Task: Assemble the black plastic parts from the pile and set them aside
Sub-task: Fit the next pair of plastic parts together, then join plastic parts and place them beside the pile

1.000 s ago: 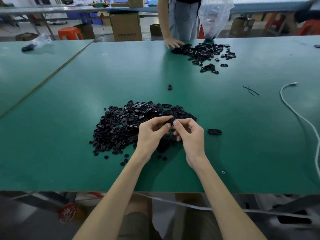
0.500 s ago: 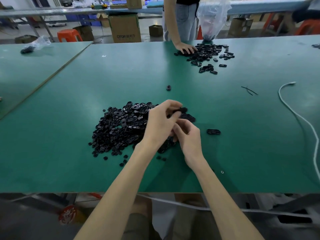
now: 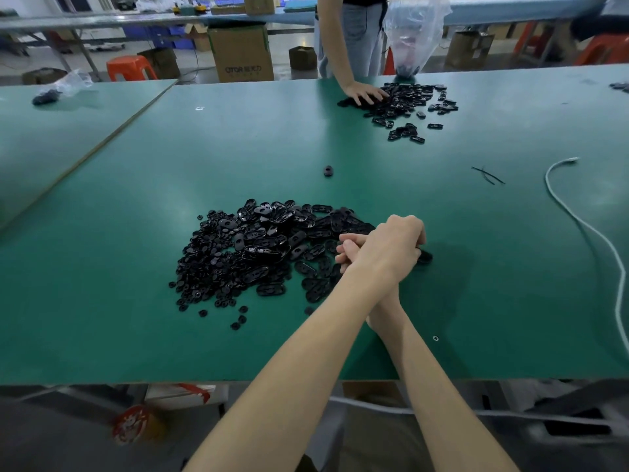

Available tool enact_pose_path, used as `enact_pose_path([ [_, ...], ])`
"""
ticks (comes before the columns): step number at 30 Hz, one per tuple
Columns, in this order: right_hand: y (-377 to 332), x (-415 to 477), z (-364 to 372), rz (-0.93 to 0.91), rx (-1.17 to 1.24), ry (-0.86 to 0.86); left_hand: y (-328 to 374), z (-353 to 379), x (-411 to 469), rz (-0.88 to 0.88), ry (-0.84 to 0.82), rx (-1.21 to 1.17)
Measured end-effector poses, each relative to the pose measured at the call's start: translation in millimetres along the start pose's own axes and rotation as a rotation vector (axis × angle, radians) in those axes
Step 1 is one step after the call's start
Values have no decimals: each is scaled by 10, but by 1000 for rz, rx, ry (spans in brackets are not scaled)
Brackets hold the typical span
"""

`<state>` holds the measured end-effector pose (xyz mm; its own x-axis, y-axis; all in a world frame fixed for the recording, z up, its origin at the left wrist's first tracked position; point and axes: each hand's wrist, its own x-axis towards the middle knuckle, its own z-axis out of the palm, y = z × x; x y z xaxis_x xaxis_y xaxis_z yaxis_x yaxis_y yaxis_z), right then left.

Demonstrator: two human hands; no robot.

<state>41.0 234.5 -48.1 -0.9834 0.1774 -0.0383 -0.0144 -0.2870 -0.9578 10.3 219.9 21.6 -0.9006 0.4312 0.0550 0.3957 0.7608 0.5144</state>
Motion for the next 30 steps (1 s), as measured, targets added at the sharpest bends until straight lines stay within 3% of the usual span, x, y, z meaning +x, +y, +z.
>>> enact_pose_path([
  [6, -36, -43, 5, -17, 38, -33, -52, -59, -58, 33, 56, -105],
  [10, -106, -88, 20, 9, 63, -34, -113, -110, -180, 37, 220, -296],
  [12, -103, -83, 32, -17, -72, 20, -207, -180, -271, -3, 320, -370],
  [16, -116, -60, 50, -117, -199, 33, -566, -411, -405, -131, 414, -128],
  [21, -85, -46, 56, -135, -186, 52, -993, -547, -559, -337, 238, 205],
  [30, -93, -61, 53, -132, -156, 44, -1083, -429, -675, -204, 334, 213],
])
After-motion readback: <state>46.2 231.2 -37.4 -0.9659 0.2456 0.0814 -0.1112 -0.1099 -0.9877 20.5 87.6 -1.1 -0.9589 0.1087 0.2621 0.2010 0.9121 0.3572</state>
